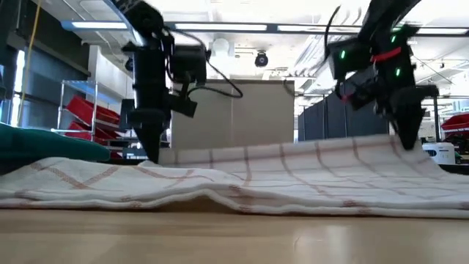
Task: Fold towel
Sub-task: Fold the white patterned kitchen towel, then stack the folded white patterned kitchen towel on top of the folded green kitchen towel
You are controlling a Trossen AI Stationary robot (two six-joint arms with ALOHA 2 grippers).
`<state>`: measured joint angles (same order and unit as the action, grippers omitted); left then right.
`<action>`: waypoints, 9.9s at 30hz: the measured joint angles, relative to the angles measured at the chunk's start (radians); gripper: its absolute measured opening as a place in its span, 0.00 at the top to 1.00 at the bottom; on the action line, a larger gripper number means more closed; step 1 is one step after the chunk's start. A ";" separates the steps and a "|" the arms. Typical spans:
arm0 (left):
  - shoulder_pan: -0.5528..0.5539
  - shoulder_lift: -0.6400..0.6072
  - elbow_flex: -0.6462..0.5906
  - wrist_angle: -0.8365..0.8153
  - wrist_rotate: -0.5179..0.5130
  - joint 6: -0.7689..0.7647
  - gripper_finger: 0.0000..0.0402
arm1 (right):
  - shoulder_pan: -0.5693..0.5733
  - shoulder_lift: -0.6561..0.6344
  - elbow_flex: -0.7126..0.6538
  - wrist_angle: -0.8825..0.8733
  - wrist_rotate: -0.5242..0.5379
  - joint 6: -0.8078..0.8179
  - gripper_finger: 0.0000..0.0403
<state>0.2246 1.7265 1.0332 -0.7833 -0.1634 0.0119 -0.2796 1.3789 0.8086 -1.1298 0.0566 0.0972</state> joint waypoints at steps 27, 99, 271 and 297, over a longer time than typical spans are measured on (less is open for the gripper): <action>-0.471 -0.064 0.208 -0.199 -0.102 -0.334 0.98 | 0.654 -0.296 0.159 -0.180 -0.155 0.568 1.00; -0.548 -0.069 -0.258 0.557 0.236 -0.263 0.91 | 0.719 0.008 -0.147 0.123 -0.115 1.842 0.45; -0.780 -0.408 0.385 0.025 0.443 -0.995 0.97 | 0.692 -0.290 0.210 0.220 0.616 0.890 0.49; -0.889 -0.568 0.203 -0.246 0.360 -1.100 0.97 | 0.646 -0.290 0.210 0.221 0.548 0.951 0.49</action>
<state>-0.6643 1.1586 1.2363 -1.0294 0.1967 -1.0886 0.3660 1.0889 1.0187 -0.9084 0.6042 1.0482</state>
